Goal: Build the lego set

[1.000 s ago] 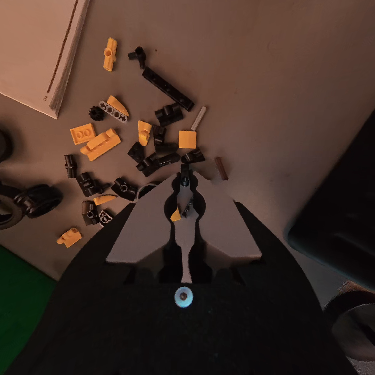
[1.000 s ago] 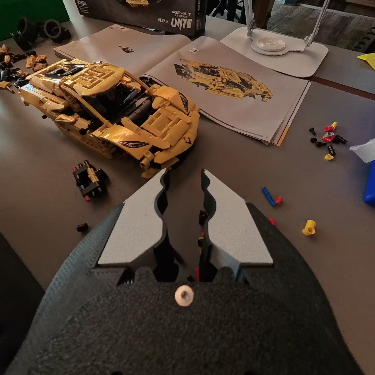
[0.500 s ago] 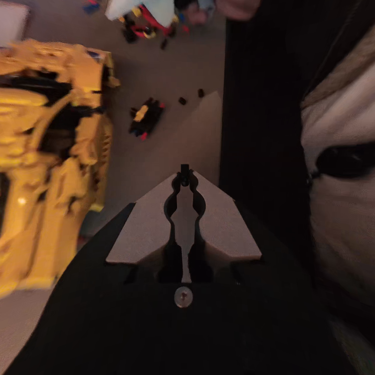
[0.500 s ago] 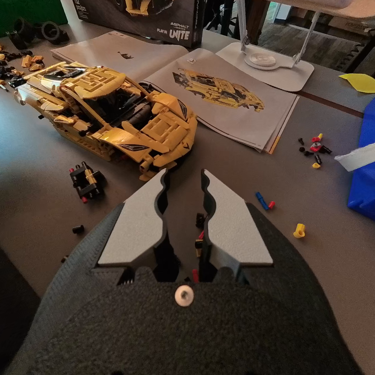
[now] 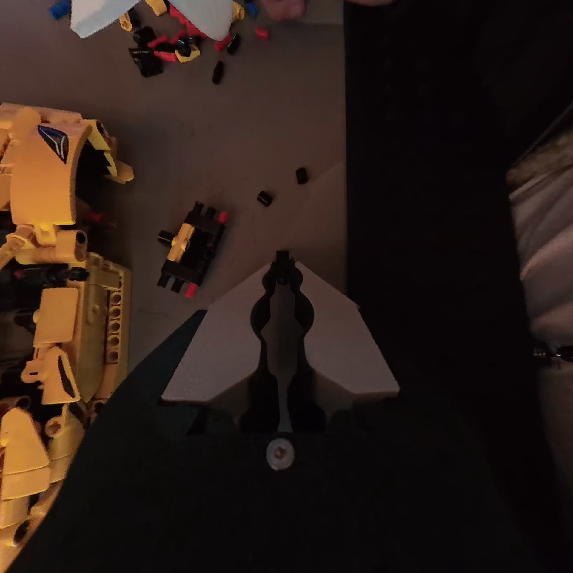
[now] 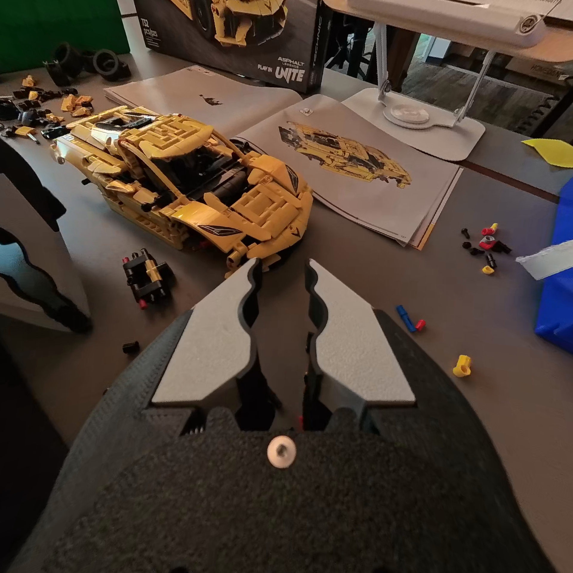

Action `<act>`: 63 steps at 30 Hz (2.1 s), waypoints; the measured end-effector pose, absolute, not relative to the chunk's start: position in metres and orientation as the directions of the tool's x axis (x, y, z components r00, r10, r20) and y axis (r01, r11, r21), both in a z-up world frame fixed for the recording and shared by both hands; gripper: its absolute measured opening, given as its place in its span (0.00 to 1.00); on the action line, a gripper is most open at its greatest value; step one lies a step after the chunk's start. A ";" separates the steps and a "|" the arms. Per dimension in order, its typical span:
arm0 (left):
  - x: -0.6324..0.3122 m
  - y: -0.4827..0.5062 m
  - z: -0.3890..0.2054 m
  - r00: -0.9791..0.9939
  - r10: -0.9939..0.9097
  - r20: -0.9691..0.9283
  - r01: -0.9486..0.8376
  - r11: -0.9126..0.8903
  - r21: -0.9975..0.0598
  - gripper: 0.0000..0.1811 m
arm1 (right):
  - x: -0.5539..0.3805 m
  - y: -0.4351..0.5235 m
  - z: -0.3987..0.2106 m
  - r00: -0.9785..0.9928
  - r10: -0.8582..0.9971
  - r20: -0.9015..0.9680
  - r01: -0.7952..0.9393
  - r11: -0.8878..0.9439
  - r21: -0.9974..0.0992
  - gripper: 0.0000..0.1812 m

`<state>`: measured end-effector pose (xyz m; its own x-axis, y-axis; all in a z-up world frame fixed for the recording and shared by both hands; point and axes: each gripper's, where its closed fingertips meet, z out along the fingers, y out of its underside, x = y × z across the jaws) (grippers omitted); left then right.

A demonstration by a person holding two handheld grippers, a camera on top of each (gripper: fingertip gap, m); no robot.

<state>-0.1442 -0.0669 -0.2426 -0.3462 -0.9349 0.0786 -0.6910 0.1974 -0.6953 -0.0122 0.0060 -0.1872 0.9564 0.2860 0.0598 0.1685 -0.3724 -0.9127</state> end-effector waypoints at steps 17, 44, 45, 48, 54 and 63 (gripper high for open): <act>-0.169 -0.050 -0.197 -0.226 -0.930 0.290 -0.567 -0.117 -0.816 0.09 | -0.013 0.006 -0.190 0.954 0.296 0.044 0.161 -0.385 -0.909 0.14; -0.502 0.155 -0.205 0.639 -0.769 -0.013 -0.605 -0.492 -0.626 0.14 | -0.013 0.007 -0.195 0.954 0.296 0.041 0.165 -0.407 -0.898 0.14; -0.503 0.155 -0.210 0.638 -0.770 -0.009 -0.610 -0.499 -0.616 0.14 | -0.013 0.007 -0.195 0.954 0.296 0.042 0.166 -0.408 -0.898 0.14; -0.495 0.155 -0.219 0.624 -0.781 0.020 -0.614 -0.507 -0.604 0.14 | -0.012 0.006 -0.195 0.956 0.291 0.046 0.167 -0.406 -0.899 0.14; -0.486 0.155 -0.228 0.591 -0.807 0.002 -0.658 -0.483 -0.577 0.14 | -0.012 0.007 -0.196 0.956 0.291 0.040 0.163 -0.411 -0.897 0.14; -0.477 0.163 -0.236 0.536 -0.843 -0.042 -0.715 -0.427 -0.554 0.12 | -0.011 0.007 -0.198 0.956 0.290 0.049 0.172 -0.418 -0.892 0.13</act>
